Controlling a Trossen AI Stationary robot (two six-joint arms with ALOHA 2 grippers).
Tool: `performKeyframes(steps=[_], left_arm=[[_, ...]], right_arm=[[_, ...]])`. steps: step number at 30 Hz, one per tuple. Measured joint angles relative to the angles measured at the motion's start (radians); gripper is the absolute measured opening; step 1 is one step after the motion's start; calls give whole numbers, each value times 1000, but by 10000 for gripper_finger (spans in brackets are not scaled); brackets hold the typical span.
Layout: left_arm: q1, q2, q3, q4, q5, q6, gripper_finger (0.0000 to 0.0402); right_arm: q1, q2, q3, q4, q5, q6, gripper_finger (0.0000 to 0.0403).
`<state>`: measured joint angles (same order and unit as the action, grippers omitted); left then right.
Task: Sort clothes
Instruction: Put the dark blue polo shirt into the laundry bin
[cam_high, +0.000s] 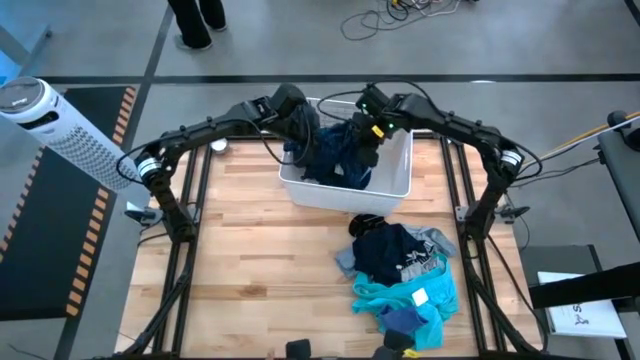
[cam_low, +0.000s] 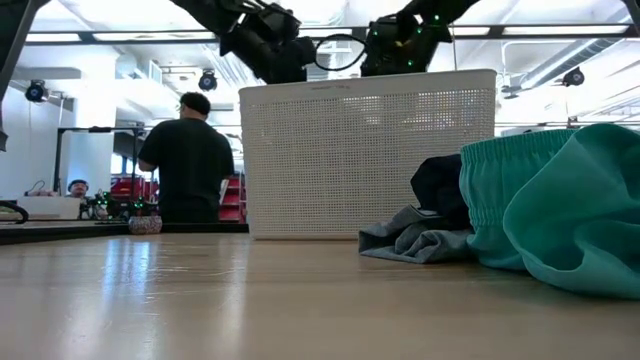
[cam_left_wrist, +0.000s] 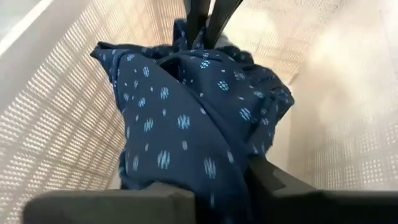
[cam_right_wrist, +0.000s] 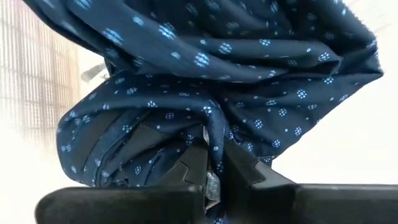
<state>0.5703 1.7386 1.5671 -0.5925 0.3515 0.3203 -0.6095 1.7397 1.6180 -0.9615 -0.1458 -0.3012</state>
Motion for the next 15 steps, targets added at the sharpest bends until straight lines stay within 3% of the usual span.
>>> performKeyframes(steps=[6,15], left_arm=[[-7,0,-21,31,-2,-27,147],[-26,-14,64,42,-67,-41,264]], right_arm=[[0,-2,20,-15,35,14,72],[0,-24,212,-103,41,41,180]])
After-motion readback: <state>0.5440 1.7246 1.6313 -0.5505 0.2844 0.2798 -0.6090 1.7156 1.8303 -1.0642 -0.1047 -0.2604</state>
